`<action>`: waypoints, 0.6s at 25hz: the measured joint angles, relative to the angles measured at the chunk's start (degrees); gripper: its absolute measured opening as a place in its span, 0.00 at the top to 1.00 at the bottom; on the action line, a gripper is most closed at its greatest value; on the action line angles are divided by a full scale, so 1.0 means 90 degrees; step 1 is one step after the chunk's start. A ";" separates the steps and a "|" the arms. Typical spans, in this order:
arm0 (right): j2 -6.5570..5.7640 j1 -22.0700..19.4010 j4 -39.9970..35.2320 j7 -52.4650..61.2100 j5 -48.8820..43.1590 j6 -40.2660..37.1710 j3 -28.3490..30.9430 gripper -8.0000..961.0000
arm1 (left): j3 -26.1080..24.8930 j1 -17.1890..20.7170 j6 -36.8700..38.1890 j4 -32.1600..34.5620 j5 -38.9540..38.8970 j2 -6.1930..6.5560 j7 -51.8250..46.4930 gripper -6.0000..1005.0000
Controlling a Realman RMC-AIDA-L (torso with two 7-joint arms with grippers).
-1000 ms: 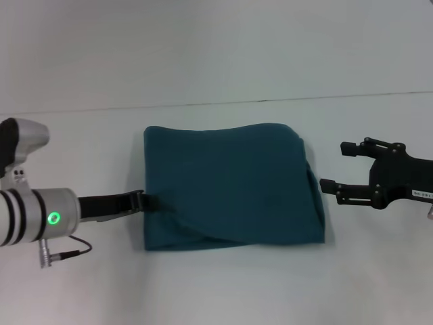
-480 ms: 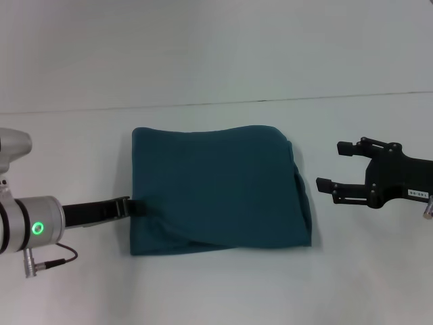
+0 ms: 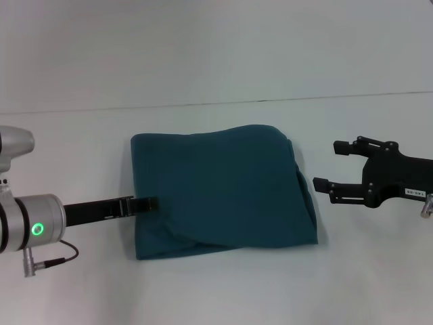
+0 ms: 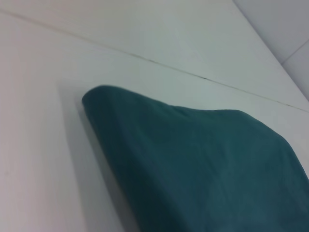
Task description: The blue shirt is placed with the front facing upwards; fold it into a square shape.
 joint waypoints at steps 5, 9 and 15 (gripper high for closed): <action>0.0000 0.0067 0.0000 0.0037 0.0005 -0.0028 0.0005 0.05 | -0.0349 0.0009 -0.0036 0.0229 -0.0069 0.0000 0.0685 0.56; 0.0000 0.0173 0.0004 0.0075 0.0001 -0.0087 -0.0003 0.05 | -0.0592 0.0142 0.0066 0.0588 -0.0615 0.0001 0.1677 0.42; -0.0006 0.0392 0.0027 0.0251 -0.0036 -0.0323 -0.0094 0.05 | -0.0796 0.0174 0.0864 0.0865 -0.1268 0.0046 0.3437 0.13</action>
